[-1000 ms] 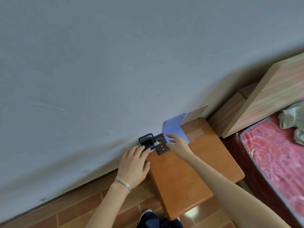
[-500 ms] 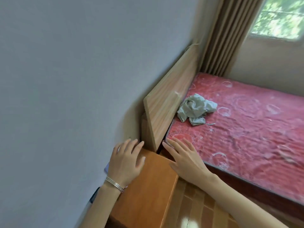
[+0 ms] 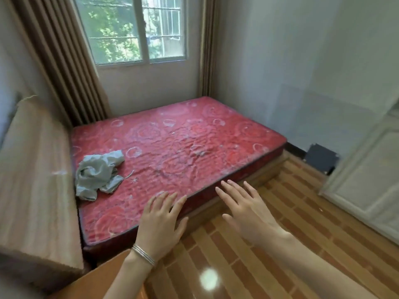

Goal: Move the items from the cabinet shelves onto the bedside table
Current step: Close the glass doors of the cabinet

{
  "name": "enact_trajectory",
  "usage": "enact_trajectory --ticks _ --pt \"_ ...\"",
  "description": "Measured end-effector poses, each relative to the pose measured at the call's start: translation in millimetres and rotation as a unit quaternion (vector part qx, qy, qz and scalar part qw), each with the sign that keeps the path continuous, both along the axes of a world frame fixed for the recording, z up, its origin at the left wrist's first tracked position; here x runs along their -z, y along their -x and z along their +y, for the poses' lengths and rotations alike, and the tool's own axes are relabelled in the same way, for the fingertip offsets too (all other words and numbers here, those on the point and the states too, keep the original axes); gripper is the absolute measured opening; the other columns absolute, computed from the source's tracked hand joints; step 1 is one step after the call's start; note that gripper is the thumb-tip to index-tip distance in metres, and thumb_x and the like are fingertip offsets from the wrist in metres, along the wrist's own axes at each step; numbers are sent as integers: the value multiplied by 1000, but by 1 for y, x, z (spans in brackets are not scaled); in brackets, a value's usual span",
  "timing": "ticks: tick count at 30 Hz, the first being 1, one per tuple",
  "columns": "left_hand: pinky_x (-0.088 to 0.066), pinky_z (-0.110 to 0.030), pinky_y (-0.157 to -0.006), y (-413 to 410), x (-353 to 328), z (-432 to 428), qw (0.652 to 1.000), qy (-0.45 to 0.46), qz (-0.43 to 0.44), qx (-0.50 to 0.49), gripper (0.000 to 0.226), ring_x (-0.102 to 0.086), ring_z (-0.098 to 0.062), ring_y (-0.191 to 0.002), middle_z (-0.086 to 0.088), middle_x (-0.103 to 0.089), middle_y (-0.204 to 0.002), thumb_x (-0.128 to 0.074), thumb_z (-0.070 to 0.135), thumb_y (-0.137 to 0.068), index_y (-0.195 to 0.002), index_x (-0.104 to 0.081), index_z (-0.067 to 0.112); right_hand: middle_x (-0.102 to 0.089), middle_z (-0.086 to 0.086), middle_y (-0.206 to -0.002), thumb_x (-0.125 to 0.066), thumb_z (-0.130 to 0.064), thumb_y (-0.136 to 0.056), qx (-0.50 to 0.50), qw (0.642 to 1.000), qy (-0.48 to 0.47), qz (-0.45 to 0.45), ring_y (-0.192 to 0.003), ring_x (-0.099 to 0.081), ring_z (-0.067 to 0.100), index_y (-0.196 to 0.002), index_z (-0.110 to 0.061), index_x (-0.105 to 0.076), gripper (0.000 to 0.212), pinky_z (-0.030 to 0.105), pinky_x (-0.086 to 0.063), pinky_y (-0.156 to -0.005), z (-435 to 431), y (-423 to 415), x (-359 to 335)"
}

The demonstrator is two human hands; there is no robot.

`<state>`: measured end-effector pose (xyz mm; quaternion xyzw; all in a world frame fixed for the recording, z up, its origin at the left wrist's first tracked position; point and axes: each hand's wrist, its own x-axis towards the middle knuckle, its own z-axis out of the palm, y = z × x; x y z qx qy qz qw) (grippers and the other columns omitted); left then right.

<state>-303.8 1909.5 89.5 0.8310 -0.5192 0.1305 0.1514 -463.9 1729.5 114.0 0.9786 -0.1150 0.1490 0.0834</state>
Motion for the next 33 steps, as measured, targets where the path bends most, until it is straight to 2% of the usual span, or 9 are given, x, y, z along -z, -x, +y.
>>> enact_trajectory --ticks 6,13,20,25,33 --pt "-44 -48 -96 52 -20 -120 987 27 -10 156 50 -56 -27 -115 -4 -62 -123 -41 46 -85 -124 -61 22 -47 6 -140 -71 -38 -76 161 987 -4 -14 -131 -42 20 -137 -16 -44 70 47 -38 -105 -62 97 -7" --pt "-42 -46 -98 129 -29 -240 963 10 -33 267 51 -54 -25 -118 -1 -60 -126 -41 46 -84 -126 -59 24 -49 6 -139 -73 -38 -75 269 963 4 -26 -130 -43 22 -136 -17 -45 70 47 -35 -105 -133 188 -3" --pt "-43 -47 -99 198 -42 -358 946 16 -39 320 51 -52 -25 -121 -1 -60 -127 -40 46 -85 -128 -58 24 -47 4 -141 -67 -39 -80 311 950 31 -25 -131 -41 21 -137 -17 -44 66 47 -33 -106 -235 267 -22" --pt "-38 -47 -103 234 -58 -440 943 40 -44 328 51 -48 -25 -125 -1 -56 -131 -41 44 -86 -131 -54 24 -49 7 -139 -71 -33 -78 320 945 50 -43 -129 -45 22 -136 -15 -45 66 51 -36 -103 -311 307 -45" --pt "-37 -45 -104 244 -59 -550 932 45 -48 356 51 -48 -23 -125 0 -55 -134 -38 46 -88 -130 -55 23 -53 7 -135 -75 -27 -75 344 934 66 -74 -125 -49 23 -133 -14 -49 66 51 -39 -101 -408 325 -44"
